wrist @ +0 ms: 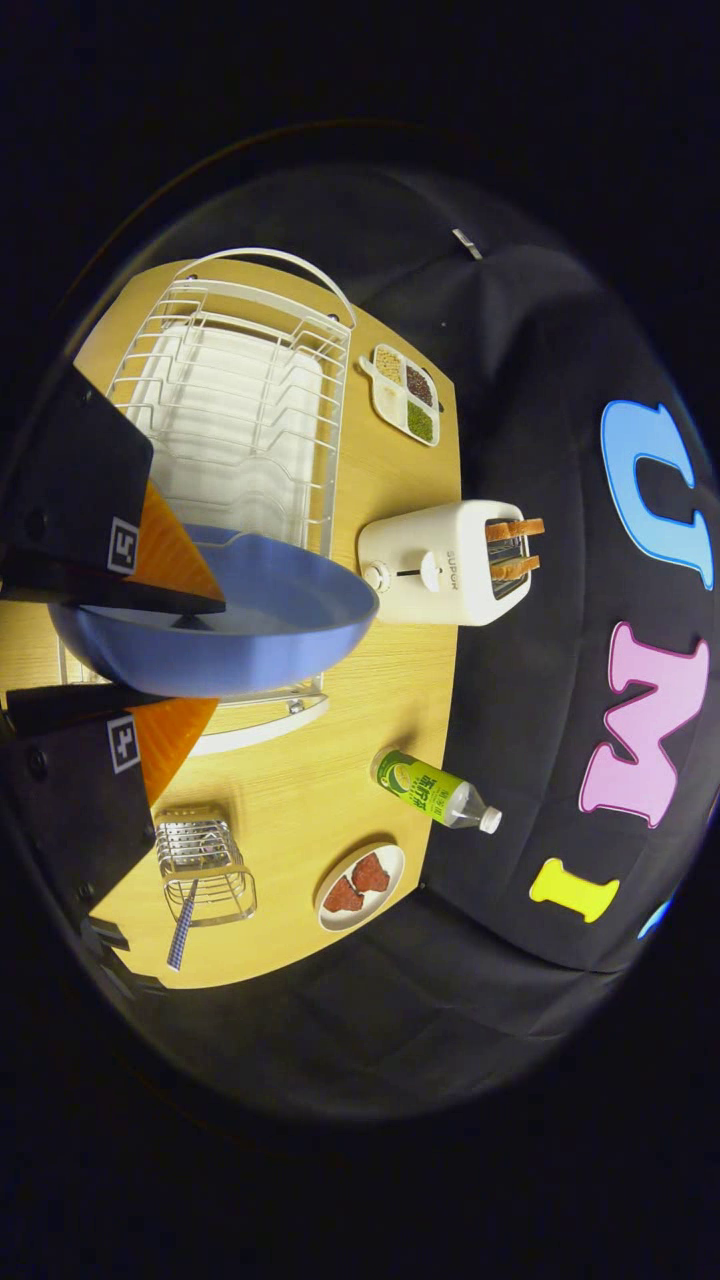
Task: Take the plate from the dish rack, then take the spoon from the basket and place it into the plate.
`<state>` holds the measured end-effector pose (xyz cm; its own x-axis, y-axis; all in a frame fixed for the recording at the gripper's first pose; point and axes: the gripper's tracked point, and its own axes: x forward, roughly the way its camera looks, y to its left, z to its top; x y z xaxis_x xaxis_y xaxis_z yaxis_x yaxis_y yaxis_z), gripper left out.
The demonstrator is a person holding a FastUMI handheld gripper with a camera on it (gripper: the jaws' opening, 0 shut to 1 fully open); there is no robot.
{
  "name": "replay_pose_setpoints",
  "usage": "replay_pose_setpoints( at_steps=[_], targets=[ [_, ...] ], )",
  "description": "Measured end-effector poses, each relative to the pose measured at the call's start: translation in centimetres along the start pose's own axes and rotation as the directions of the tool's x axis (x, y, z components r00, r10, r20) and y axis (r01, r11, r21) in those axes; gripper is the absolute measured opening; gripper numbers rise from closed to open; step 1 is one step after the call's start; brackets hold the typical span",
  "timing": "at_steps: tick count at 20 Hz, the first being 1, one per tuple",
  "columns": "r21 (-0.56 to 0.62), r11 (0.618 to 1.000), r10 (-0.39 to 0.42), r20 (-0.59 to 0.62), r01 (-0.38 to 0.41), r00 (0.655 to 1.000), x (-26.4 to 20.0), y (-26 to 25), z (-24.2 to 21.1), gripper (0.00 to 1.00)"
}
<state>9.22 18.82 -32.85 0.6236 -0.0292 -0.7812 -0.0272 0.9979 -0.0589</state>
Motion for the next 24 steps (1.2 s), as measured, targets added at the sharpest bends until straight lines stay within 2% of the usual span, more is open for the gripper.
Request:
replay_pose_setpoints(
  at_steps=[4,8,10,17,21,24],
  targets=[
    [-0.057,0.998,-0.037,0.077,0.041,0.996,-1.1,-0.8,3.3,0.31],
    [-0.062,0.998,-0.004,0.152,0.014,0.988,-3.7,-1.3,5.4,0.30],
    [-0.043,0.999,0.037,0.163,-0.031,0.986,-5.2,-1.4,5.2,0.30],
    [0.039,0.980,0.189,0.152,-0.197,0.970,-10.8,-4.1,1.9,0.30],
    [0.097,0.949,0.289,0.101,-0.299,0.952,-13.5,-5.3,-1.9,0.30],
    [0.126,0.932,0.337,0.052,-0.341,0.940,-15.0,-5.9,-5.5,0.30]
  ],
)
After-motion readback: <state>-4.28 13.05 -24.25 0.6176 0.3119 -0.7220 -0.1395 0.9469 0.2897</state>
